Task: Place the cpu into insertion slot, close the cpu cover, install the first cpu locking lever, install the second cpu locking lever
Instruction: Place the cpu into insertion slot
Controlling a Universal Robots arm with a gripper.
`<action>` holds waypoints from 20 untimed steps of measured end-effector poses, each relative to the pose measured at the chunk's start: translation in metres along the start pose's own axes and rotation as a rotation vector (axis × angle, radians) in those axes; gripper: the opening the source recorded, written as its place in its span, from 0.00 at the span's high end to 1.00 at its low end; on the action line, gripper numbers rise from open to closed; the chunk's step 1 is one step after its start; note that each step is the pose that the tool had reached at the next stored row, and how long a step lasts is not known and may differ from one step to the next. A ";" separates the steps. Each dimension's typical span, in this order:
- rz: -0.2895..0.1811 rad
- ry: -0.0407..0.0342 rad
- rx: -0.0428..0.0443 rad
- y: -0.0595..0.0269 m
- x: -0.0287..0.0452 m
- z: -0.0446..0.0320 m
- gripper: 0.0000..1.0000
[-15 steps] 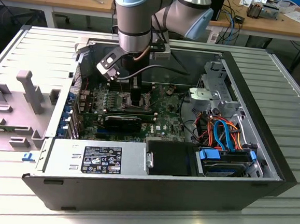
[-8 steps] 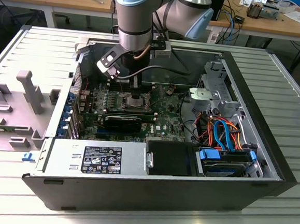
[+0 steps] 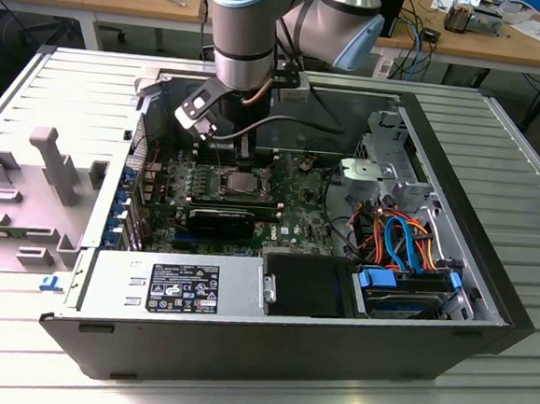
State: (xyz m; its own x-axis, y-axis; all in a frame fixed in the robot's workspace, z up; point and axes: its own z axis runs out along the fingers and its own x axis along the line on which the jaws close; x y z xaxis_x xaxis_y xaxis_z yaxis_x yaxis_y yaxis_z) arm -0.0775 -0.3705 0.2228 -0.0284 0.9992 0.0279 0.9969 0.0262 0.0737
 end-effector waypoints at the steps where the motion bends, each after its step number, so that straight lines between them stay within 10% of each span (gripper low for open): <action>1: 0.000 -0.0001 0.0028 0.0011 -0.0001 0.0000 0.89; 3: 0.001 -0.0001 0.0276 0.0053 -0.0002 0.0003 0.89; 5: 0.002 -0.0017 0.0700 0.0114 -0.0004 0.0008 0.89; 6: 0.003 -0.0052 0.1047 0.0160 -0.0005 0.0011 0.89; 7: 0.003 -0.0092 0.1167 0.0180 -0.0006 0.0012 0.89; 12: 0.003 -0.0295 0.1229 0.0217 -0.0006 -0.0024 0.89; 20: 0.003 -0.0312 0.1229 0.0229 -0.0002 -0.0147 0.89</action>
State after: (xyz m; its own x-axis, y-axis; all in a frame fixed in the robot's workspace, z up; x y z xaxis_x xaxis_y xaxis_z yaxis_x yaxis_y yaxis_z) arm -0.0558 -0.3706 0.2392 -0.0250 0.9997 -0.0032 0.9985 0.0248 -0.0491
